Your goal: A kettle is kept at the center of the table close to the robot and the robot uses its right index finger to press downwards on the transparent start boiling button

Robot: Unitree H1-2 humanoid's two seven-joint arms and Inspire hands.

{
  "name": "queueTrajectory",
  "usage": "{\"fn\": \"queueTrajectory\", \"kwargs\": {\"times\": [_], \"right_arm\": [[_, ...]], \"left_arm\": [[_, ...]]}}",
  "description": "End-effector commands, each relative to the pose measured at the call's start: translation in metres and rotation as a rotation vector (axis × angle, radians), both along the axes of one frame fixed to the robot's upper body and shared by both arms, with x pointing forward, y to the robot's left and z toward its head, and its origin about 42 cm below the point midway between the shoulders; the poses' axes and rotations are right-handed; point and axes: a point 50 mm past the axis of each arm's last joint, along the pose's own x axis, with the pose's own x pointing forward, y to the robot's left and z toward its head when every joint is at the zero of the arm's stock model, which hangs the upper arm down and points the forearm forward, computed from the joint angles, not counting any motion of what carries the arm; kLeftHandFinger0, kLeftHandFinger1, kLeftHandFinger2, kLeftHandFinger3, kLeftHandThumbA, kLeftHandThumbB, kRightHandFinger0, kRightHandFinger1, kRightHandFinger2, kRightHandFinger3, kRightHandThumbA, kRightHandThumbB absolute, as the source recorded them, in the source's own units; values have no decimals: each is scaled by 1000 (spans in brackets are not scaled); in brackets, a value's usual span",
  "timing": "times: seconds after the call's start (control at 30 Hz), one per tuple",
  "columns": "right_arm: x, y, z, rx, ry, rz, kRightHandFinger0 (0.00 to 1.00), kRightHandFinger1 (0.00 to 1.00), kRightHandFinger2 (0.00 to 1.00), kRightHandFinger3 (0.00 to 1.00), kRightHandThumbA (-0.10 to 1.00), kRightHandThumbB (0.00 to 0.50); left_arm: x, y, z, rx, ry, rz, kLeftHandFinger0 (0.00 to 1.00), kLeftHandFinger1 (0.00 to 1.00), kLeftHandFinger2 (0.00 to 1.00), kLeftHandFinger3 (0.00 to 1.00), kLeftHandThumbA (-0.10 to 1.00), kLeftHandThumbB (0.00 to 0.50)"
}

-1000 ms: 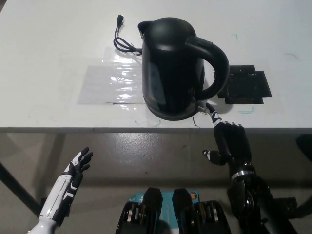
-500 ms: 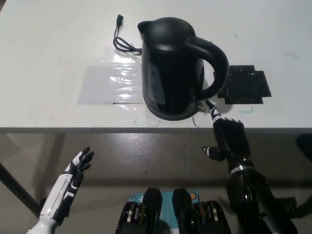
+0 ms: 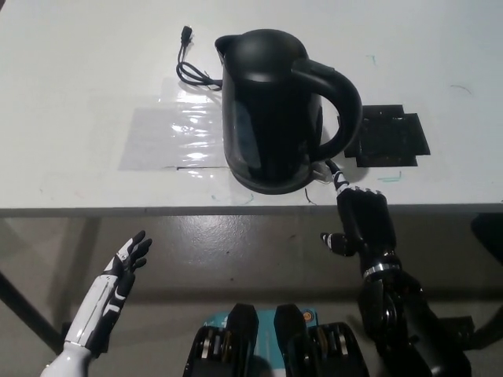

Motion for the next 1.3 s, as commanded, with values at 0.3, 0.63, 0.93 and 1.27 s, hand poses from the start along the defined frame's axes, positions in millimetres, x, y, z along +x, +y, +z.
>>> {"fn": "queueTrajectory", "kwargs": {"times": [0.3,0.63,0.93,1.27], "right_arm": [[9,19,-8,-95,56,55,0,0,7,1000,1000,285],[-4,28,-17,-142,101,115,0,0,0,1000,1000,296],[-16,28,-15,-177,140,134,0,0,18,1000,1000,306],[-32,20,14,-109,8,145,0,0,0,1000,1000,297]], "left_arm": [[5,2,16,5,-58,-31,1000,1000,1000,1000,1000,372],[6,3,15,5,-58,-36,1000,1000,1000,1000,1000,357],[5,1,15,0,-64,-44,1000,1000,1000,1000,1000,348],[4,1,14,1,-55,-37,1000,1000,1000,1000,1000,353]]}}
